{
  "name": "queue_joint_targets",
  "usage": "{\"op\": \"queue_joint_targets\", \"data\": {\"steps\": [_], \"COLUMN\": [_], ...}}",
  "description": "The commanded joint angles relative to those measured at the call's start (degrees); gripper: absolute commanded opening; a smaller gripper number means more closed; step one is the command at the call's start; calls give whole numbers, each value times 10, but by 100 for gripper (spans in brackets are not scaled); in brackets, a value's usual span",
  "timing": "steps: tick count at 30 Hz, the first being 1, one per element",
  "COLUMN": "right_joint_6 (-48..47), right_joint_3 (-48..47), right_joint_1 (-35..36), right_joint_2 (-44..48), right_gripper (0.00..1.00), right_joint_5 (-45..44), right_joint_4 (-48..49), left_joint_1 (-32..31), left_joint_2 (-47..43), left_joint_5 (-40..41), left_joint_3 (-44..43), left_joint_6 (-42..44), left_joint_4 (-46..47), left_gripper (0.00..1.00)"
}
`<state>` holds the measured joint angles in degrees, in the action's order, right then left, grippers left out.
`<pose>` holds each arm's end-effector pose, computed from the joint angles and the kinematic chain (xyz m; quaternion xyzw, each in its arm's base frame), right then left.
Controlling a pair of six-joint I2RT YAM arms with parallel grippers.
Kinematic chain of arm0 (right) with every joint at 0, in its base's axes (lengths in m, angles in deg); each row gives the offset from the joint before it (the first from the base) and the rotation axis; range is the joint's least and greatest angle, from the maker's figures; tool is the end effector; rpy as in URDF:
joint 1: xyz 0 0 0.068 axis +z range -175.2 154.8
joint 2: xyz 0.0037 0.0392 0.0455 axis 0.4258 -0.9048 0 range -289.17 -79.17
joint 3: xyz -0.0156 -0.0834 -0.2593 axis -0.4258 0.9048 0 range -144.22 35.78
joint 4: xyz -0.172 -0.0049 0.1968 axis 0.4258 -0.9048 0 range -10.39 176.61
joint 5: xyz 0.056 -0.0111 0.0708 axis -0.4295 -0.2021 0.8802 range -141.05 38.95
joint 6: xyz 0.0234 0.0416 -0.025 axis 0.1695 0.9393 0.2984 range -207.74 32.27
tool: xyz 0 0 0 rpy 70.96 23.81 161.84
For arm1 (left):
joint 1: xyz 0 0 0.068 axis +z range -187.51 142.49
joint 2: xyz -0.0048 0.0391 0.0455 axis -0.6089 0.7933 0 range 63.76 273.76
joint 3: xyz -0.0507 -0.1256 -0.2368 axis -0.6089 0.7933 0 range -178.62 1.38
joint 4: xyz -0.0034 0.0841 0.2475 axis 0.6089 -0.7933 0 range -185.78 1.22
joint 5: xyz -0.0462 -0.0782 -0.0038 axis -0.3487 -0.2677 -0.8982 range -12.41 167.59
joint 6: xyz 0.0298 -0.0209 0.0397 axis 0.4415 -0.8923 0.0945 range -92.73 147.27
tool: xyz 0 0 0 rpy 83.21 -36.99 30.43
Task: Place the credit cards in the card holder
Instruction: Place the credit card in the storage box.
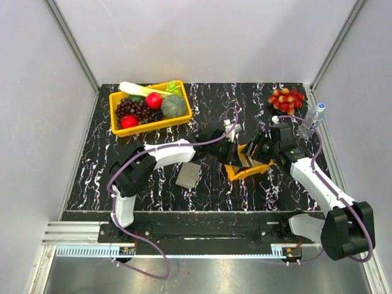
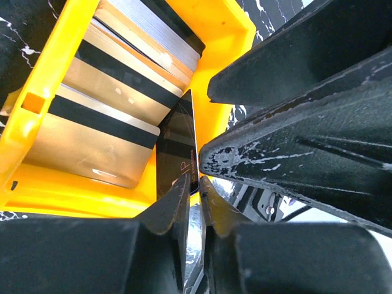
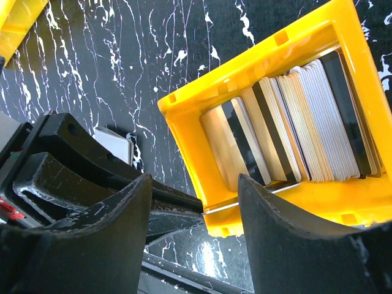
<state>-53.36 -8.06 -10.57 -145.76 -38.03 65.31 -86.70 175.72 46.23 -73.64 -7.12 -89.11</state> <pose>0.2325 0.0690 0.2408 0.1132 0.9088 0.2558 0.3096 0.2694 -0.3403 0.1959 0.2302 0.8400 -0.4655 0.1574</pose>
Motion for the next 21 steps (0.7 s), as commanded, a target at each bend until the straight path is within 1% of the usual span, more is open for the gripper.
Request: {"op": "queue_joint_targets", "data": {"steps": [1,6,8,9,12,17,19,21], "right_joint_6": [-6,-6,-6,-7,-7,-7,-8,-6], "right_joint_3": [1,1,1,0,0,1,1,2], "right_joint_1": [2,2,3,2,2,2,2,2], "right_joint_2": [16,16,15,16,15,14,13,14], "right_gripper": [64,64,64,64,64,64,65,65], "right_joint_5": [-10,-9,-9,-8,-8,-7,-6,-6], "right_joint_4": [9,10,9,9,9,9,9,9], "left_joint_1": [-1,-1,-1,-1,-1,-1,-1,-1], "left_joint_2": [-11,-26,-28,-30,-36,-49,-49,-47], "left_joint_5": [12,27,31,33,41,56,58,65], "left_joint_3": [-13,-2,-2,0,4,15,14,13], "left_joint_6": [13,18,20,22,26,33,35,34], "left_joint_4": [7,4,4,-11,-19,-28,-31,-33], "left_gripper": [11,7,6,6,13,15,14,10]}}
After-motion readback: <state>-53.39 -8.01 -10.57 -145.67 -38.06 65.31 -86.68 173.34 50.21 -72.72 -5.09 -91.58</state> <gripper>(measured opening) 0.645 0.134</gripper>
